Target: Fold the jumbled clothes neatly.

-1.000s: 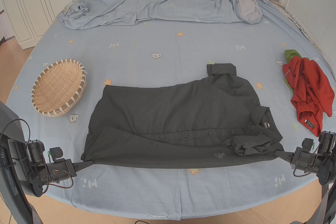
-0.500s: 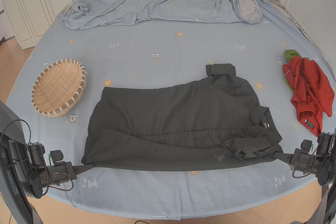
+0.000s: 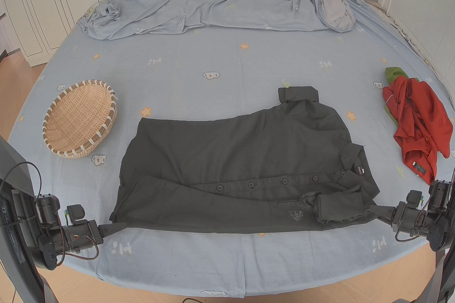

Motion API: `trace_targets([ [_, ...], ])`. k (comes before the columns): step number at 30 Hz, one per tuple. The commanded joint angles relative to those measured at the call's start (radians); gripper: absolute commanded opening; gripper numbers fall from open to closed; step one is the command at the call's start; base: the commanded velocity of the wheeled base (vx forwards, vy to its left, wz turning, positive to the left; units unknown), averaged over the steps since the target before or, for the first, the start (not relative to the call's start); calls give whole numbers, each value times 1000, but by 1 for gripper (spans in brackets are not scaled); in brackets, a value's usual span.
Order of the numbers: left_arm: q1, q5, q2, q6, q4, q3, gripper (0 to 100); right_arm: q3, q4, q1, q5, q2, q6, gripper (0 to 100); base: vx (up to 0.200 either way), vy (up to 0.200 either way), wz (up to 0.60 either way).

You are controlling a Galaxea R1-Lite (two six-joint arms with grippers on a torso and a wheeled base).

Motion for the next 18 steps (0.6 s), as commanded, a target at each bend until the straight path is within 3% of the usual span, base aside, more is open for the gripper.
trace_targets([
  [1,36,-2,1,-1,-19,5,100,17,-4,-13,1,-7,1,100,0,0,0],
  [8,111,-11,-97,-27,-19,-12,100,-9,-5,-65,1,-61,1,100,0,0,0],
  [13,111,-49,-189,-117,-19,-39,100,-38,-4,-89,1,-93,2,100,0,0,0],
  [14,108,-94,-259,-203,-19,-79,100,-70,-4,-99,3,-108,13,100,0,0,0],
  [16,99,-115,-299,-260,-19,-105,100,-89,-4,-97,3,-121,33,100,0,0,0],
  [18,63,-150,-342,-375,-19,-147,100,-122,-4,-82,3,-139,85,100,0,0,0],
])
